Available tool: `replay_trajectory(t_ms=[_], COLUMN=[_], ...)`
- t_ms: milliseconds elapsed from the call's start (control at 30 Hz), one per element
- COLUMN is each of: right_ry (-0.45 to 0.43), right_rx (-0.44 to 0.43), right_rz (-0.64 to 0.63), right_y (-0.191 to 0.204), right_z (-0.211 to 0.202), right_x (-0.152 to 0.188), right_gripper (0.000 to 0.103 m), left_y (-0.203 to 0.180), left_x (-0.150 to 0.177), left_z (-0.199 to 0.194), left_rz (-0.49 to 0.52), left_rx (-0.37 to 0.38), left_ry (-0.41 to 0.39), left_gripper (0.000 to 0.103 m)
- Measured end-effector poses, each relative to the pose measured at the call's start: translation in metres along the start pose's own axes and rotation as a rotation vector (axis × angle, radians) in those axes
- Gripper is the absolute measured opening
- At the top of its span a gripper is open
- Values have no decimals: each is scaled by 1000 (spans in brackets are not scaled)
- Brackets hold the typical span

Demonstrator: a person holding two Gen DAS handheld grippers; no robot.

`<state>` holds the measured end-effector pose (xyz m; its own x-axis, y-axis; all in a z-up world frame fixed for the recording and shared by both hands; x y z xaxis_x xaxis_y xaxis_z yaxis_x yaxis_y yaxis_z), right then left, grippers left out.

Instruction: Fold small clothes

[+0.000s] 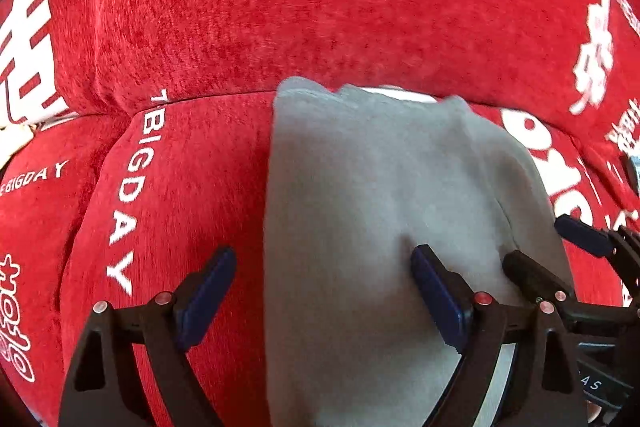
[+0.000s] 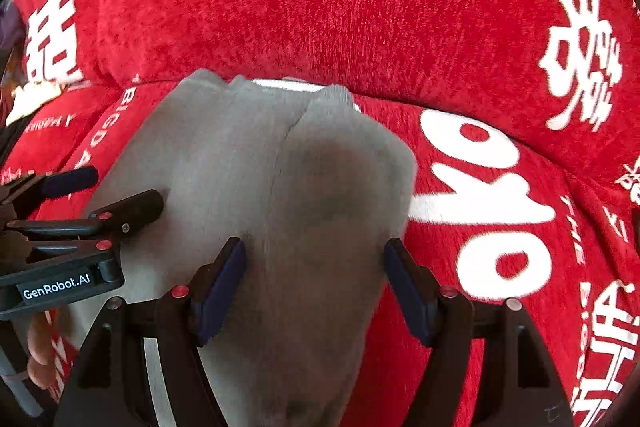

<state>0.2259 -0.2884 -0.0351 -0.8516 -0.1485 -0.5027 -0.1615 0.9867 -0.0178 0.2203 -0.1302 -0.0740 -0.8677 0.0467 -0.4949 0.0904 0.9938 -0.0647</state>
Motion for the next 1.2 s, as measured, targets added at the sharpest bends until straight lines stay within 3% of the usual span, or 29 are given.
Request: replay_trajectory(t_ms=[167, 333, 467, 567, 633, 733, 900, 967, 1000, 1033, 1100, 1133, 1200], right_ry=[-18, 22, -19, -78, -94, -60, 79, 62, 56, 54, 30, 5, -21], right_rx=[-8, -35, -104, -146, -162, -253, -342, -380, -378, -371, -340, -326, -340], right_rz=[14, 9, 37, 179, 269, 384, 413, 401, 381, 357, 300, 260, 246], right_y=[0, 3, -8, -38, -56, -67, -45, -31, -24, -17, -7, -3, 2], right_z=[-20, -34, -70, -84, -80, -52, 14, 26, 28, 29, 21, 10, -6], right_x=[22, 59, 77, 68, 56, 39, 27, 18, 15, 11, 4, 0, -3], right_gripper=[75, 75, 75, 75, 76, 76, 76, 76, 71, 60, 43, 36, 33], left_y=[-6, -4, 8, 36, 47, 44, 0, -11, -13, -14, -14, -13, -12], left_x=[18, 41, 61, 49, 42, 31, 19, 17, 14, 12, 10, 7, 8], left_z=[-20, -43, -80, -75, -58, -30, 9, 20, 22, 23, 16, 10, -5], left_rz=[21, 19, 58, -50, -131, -228, -155, -137, -139, -141, -131, -111, -62], left_rx=[11, 49, 138, 163, 196, 292, 331, 322, 317, 317, 322, 322, 312], left_ry=[-18, -6, -32, -8, 56, 141, 226, 232, 216, 208, 181, 163, 137], left_gripper=[90, 90, 90, 90, 90, 90, 90, 90, 90, 87, 58, 51, 43])
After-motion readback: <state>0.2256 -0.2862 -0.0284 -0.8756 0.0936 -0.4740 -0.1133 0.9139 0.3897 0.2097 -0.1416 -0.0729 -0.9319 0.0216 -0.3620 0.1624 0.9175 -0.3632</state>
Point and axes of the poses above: each gripper's, at about its wrist camera, not at the fingertips, and z roughly the way its jaws point, y to its left, x to its underside, the point moved 9 cm from there along z, roughly the way its jaws point, and after that the axes turned 3 degrees about -y, right-handed, at the moved point
